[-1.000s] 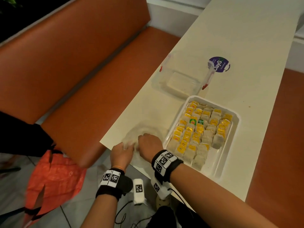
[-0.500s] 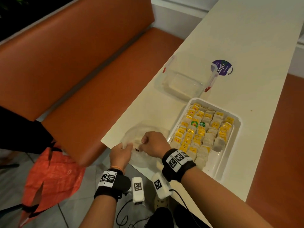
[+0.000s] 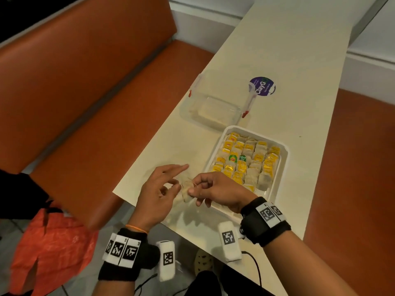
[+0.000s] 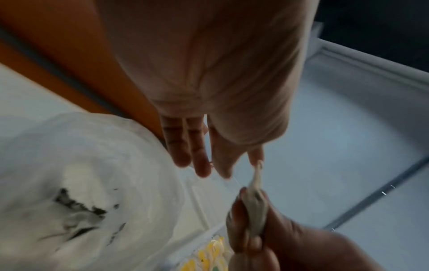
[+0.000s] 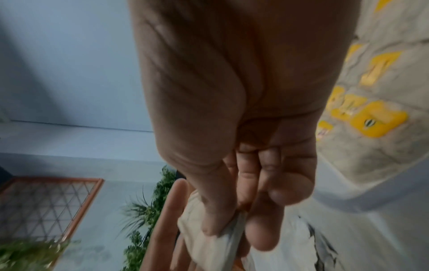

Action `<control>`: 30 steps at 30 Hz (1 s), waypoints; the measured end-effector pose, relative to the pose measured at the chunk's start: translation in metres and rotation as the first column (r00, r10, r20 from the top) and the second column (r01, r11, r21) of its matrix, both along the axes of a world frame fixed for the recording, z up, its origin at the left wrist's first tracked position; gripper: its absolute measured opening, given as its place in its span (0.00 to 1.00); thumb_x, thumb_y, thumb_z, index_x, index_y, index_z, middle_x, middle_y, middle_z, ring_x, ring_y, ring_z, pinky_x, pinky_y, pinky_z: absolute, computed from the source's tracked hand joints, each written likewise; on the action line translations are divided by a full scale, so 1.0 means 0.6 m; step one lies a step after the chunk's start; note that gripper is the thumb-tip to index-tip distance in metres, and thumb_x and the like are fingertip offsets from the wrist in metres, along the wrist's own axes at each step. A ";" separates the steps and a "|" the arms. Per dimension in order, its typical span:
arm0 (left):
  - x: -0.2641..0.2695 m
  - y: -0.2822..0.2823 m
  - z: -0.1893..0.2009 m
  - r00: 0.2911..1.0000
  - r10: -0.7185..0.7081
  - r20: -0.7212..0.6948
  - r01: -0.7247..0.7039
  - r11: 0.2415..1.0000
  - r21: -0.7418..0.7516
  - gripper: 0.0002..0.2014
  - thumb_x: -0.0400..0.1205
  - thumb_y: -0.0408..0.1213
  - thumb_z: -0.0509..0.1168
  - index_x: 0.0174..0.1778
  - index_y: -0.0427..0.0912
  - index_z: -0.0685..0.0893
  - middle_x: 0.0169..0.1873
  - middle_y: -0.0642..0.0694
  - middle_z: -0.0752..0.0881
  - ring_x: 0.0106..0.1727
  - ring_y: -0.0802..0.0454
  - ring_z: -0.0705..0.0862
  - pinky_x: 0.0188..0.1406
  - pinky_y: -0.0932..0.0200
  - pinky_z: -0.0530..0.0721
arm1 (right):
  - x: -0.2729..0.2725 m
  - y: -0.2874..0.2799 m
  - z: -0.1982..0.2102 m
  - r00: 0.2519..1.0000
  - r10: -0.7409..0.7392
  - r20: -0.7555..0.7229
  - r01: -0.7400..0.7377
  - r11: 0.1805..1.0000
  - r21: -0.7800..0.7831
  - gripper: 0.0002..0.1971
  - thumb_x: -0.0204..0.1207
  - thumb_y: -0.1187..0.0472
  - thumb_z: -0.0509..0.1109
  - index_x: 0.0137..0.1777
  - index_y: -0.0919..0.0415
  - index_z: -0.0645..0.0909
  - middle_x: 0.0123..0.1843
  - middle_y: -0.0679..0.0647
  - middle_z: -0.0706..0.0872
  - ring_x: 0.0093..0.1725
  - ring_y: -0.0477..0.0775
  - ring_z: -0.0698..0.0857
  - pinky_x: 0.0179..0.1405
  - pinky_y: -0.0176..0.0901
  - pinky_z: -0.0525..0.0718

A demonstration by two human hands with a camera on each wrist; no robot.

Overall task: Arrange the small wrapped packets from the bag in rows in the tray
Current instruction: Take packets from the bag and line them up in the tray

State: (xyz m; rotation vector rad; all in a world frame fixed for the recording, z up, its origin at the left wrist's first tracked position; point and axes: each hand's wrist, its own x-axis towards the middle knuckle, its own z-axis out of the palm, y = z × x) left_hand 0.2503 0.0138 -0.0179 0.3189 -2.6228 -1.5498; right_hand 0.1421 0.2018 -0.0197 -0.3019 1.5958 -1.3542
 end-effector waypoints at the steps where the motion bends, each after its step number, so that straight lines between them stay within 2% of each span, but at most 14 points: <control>1: -0.007 0.004 0.001 0.998 -0.059 0.005 0.059 0.998 -0.009 0.28 0.85 0.27 0.72 0.69 0.69 0.88 0.71 0.66 0.81 0.61 0.58 0.87 0.50 0.63 0.86 | 0.000 0.014 -0.001 1.000 0.013 0.002 -0.013 1.000 -0.011 0.04 0.81 0.62 0.79 0.51 0.59 0.87 0.41 0.52 0.93 0.40 0.52 0.90 0.34 0.39 0.82; 5: -0.030 0.025 0.000 0.970 -0.241 0.040 0.242 0.970 -0.027 0.21 0.82 0.34 0.77 0.61 0.70 0.92 0.74 0.68 0.79 0.69 0.62 0.83 0.53 0.65 0.82 | -0.003 0.070 -0.006 0.999 0.046 0.028 -0.045 0.998 -0.034 0.03 0.82 0.65 0.77 0.49 0.62 0.86 0.38 0.53 0.91 0.39 0.51 0.89 0.37 0.40 0.85; 8: -0.045 0.052 0.003 0.920 -0.383 0.085 0.384 0.923 0.013 0.19 0.82 0.43 0.78 0.64 0.72 0.90 0.78 0.69 0.75 0.75 0.64 0.78 0.57 0.60 0.83 | -0.006 0.109 -0.007 0.997 0.073 0.005 -0.073 0.997 -0.002 0.07 0.83 0.68 0.76 0.57 0.71 0.87 0.39 0.52 0.91 0.38 0.48 0.89 0.40 0.42 0.88; 11: -0.060 0.087 0.003 0.837 -0.526 0.149 0.525 0.850 0.045 0.20 0.82 0.46 0.78 0.67 0.72 0.88 0.82 0.71 0.70 0.78 0.67 0.75 0.61 0.63 0.82 | -0.007 0.144 -0.008 0.992 0.128 -0.019 -0.127 0.992 0.025 0.07 0.83 0.69 0.74 0.59 0.64 0.89 0.40 0.52 0.92 0.38 0.49 0.89 0.41 0.42 0.88; 13: -0.069 0.111 -0.002 0.814 -0.561 0.149 0.555 0.828 0.082 0.13 0.82 0.44 0.78 0.59 0.67 0.92 0.81 0.71 0.71 0.77 0.69 0.76 0.60 0.68 0.79 | -0.008 0.166 -0.011 0.988 0.150 -0.028 -0.148 0.988 0.048 0.07 0.83 0.73 0.72 0.57 0.69 0.87 0.42 0.55 0.93 0.39 0.49 0.89 0.45 0.44 0.90; 16: -0.081 0.143 -0.011 0.835 -0.532 0.141 0.520 0.846 0.115 0.07 0.80 0.41 0.80 0.48 0.61 0.95 0.74 0.69 0.79 0.74 0.68 0.78 0.58 0.67 0.77 | -0.007 0.198 -0.015 0.995 0.101 -0.022 -0.099 0.993 0.067 0.09 0.82 0.75 0.70 0.58 0.67 0.87 0.52 0.66 0.93 0.45 0.55 0.90 0.50 0.47 0.91; 17: -0.086 0.152 -0.016 0.848 -0.510 0.143 0.497 0.860 0.113 0.07 0.80 0.41 0.80 0.47 0.60 0.95 0.71 0.67 0.82 0.72 0.68 0.79 0.57 0.68 0.77 | -0.007 0.208 -0.016 0.997 0.063 -0.035 -0.060 0.994 0.089 0.10 0.82 0.73 0.72 0.61 0.65 0.88 0.55 0.64 0.93 0.46 0.54 0.90 0.49 0.46 0.91; 19: -0.098 0.169 -0.025 0.870 -0.471 0.146 0.459 0.881 0.113 0.06 0.80 0.40 0.80 0.46 0.59 0.95 0.63 0.66 0.86 0.67 0.66 0.82 0.53 0.70 0.77 | -0.008 0.229 -0.015 0.992 -0.026 -0.121 0.046 0.986 0.163 0.13 0.82 0.68 0.75 0.64 0.58 0.89 0.58 0.52 0.94 0.46 0.51 0.90 0.46 0.42 0.89; 21: -0.113 0.187 -0.035 0.881 -0.449 0.150 0.436 0.893 0.111 0.06 0.80 0.40 0.79 0.46 0.59 0.95 0.54 0.64 0.90 0.60 0.65 0.85 0.51 0.70 0.77 | -0.011 0.249 -0.017 0.971 -0.134 -0.196 0.176 0.959 0.221 0.15 0.80 0.62 0.79 0.65 0.51 0.88 0.59 0.44 0.94 0.45 0.47 0.90 0.46 0.43 0.89; 24: -0.135 0.222 -0.053 0.900 -0.400 0.176 0.388 0.916 0.096 0.04 0.81 0.39 0.79 0.45 0.55 0.95 0.44 0.62 0.94 0.48 0.69 0.87 0.44 0.76 0.76 | -0.013 0.280 -0.021 0.919 -0.313 -0.238 0.368 0.899 0.239 0.18 0.76 0.64 0.82 0.64 0.49 0.89 0.57 0.44 0.94 0.43 0.48 0.90 0.46 0.45 0.88; 27: -0.155 0.255 -0.076 0.916 -0.342 0.210 0.327 0.939 0.104 0.05 0.77 0.38 0.81 0.48 0.51 0.96 0.39 0.57 0.94 0.41 0.66 0.89 0.42 0.72 0.82 | -0.010 0.299 -0.020 0.907 -0.346 -0.242 0.400 0.887 0.232 0.19 0.74 0.66 0.84 0.63 0.50 0.90 0.55 0.44 0.95 0.41 0.47 0.89 0.43 0.40 0.87; 30: -0.170 0.284 -0.096 0.903 -0.340 0.263 0.330 0.940 0.082 0.09 0.74 0.41 0.84 0.48 0.50 0.95 0.35 0.56 0.93 0.38 0.67 0.90 0.42 0.68 0.86 | -0.010 0.302 -0.027 0.893 -0.340 -0.294 0.415 0.874 0.252 0.16 0.74 0.58 0.85 0.61 0.49 0.90 0.51 0.46 0.95 0.40 0.39 0.90 0.39 0.34 0.85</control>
